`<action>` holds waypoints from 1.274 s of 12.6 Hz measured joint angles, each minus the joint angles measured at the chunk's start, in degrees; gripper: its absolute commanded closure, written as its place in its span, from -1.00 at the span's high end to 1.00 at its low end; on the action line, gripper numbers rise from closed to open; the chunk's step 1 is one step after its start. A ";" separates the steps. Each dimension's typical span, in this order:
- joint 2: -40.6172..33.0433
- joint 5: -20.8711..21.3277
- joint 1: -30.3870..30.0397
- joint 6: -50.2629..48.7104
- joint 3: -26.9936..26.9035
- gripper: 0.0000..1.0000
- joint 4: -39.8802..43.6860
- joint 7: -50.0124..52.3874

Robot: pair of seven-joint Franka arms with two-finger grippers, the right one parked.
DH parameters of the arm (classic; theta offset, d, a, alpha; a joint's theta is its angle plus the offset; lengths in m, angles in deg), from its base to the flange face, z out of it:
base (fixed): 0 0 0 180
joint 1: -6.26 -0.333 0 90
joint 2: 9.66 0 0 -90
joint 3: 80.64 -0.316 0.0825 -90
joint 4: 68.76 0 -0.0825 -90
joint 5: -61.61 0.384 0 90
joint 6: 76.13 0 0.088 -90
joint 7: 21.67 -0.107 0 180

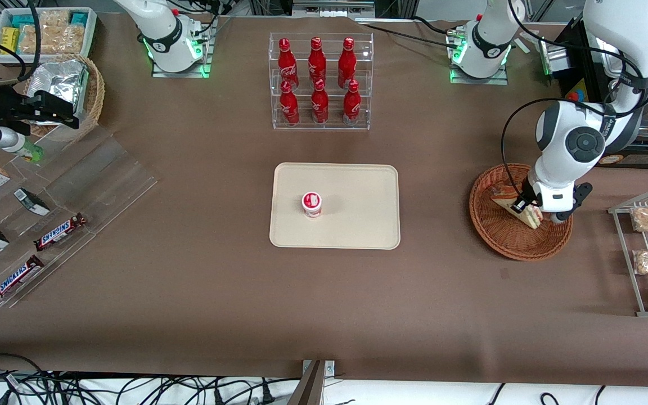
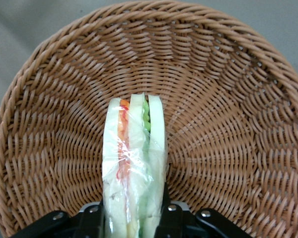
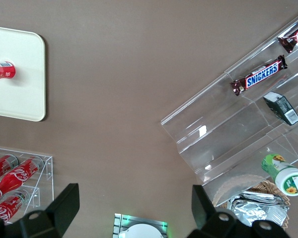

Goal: Place sandwich from basket to tray
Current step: 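Close the left gripper on the wrapped sandwich and lift it, then carry the sandwich with the left gripper over the cream tray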

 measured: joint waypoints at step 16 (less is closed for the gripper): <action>-3.57 -6.34 1.09 -34.79 18.98 -1.00 27.10 -26.10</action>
